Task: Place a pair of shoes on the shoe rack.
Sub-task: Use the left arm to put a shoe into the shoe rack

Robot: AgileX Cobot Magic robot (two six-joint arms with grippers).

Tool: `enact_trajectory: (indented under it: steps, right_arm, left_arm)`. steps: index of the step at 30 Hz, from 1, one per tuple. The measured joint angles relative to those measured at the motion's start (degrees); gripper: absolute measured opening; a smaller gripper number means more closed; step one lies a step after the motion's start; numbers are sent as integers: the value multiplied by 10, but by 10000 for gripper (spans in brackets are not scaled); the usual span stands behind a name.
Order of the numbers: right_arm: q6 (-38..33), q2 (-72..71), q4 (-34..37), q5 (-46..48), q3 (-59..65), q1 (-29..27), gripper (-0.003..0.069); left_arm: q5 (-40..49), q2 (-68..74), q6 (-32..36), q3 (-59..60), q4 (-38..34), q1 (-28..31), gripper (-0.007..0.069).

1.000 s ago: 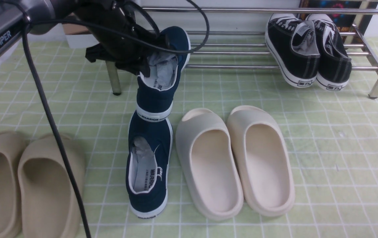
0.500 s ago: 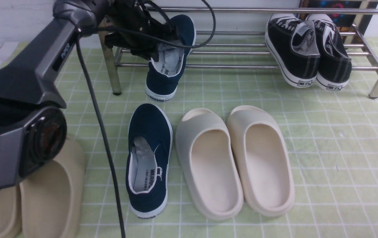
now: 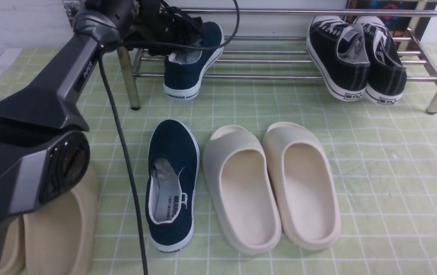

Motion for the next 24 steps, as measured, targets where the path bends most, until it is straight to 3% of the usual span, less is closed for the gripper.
enact_trajectory:
  steps: [4,8,12,17,19,24]
  right_arm:
    - [0,0,0,0,0,0,239]
    - [0,0,0,0,0,0,241]
    - [0,0,0,0,0,0,244]
    - [0,0,0,0,0,0,246]
    - [0,0,0,0,0,0,246]
    - [0,0,0,0,0,0,246]
  left_arm:
    - [26,-15,-4,0,-1,-1,405]
    - [93,-50,31,0,-1,-2,391]
    - [157,-89,81,-1,1,-2,288]
    - [162,-154,119,87,-8,-4,32]
    - [162,-186,133,157,-13,-5,-13]
    - [158,-213,140,281,-34,-8,-13]
